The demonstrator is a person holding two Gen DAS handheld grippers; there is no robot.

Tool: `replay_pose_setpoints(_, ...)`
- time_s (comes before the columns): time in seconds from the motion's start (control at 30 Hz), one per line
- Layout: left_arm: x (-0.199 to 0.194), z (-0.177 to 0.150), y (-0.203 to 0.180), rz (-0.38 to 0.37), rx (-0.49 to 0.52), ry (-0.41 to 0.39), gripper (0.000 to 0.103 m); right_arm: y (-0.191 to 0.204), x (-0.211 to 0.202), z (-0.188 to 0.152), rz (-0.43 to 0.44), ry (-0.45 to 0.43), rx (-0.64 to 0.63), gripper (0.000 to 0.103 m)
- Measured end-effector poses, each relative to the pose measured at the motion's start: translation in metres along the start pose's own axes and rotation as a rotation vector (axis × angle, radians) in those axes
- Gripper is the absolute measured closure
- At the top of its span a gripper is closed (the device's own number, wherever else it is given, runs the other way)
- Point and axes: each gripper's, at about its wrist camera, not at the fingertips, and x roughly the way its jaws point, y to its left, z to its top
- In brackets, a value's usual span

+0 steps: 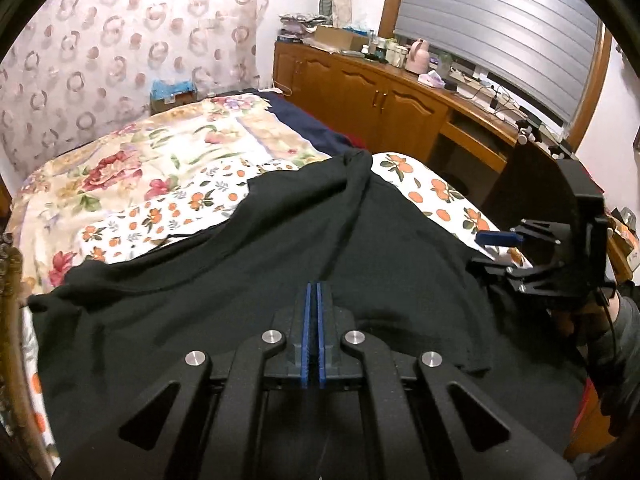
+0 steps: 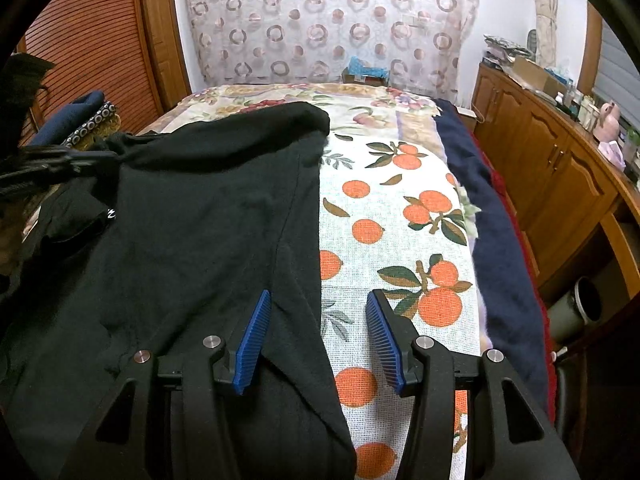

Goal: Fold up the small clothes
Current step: 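Grasp the shirt's other side with the left gripper and fold it inward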

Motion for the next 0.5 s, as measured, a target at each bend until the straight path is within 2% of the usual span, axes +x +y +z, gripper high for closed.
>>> replay_pose_setpoints(0.17, -0.010, -0.008, 0.010, 0.080, -0.009, -0.005, 0.099, -0.001, -0.001, 0.000, 0.000, 0.001, 0.000, 0.050)
replay_pose_setpoints(0.23, -0.017, -0.011, 0.020, 0.088, -0.030, -0.017, 0.098, -0.001, -0.001, 0.000, 0.001, 0.001, 0.000, 0.049)
replay_pose_setpoints(0.3, -0.023, -0.013, 0.031, 0.108, -0.048, -0.022, 0.085, -0.001, -0.001, 0.000, 0.000, 0.002, 0.001, 0.048)
replay_pose_setpoints(0.37, -0.031, -0.017, 0.044, 0.146, -0.063, -0.037, 0.055, -0.001, -0.001, 0.000, 0.000, 0.003, 0.000, 0.048)
replay_pose_setpoints(0.4, -0.034, -0.018, 0.052, 0.165, -0.072, -0.042, 0.049, -0.001, -0.001, -0.001, 0.000, 0.003, -0.001, 0.048)
replay_pose_setpoints(0.43, -0.036, -0.020, 0.062, 0.203, -0.083, -0.034, 0.031, 0.000, -0.001, -0.001, -0.001, 0.003, 0.000, 0.047)
replay_pose_setpoints(0.47, -0.038, -0.021, 0.070, 0.242, -0.092, -0.032, 0.019, 0.000, -0.001, -0.001, 0.000, 0.003, 0.000, 0.047)
replay_pose_setpoints(0.5, -0.039, -0.023, 0.078, 0.275, -0.100, -0.035, 0.019, 0.000, -0.001, -0.001, 0.000, 0.003, 0.000, 0.047)
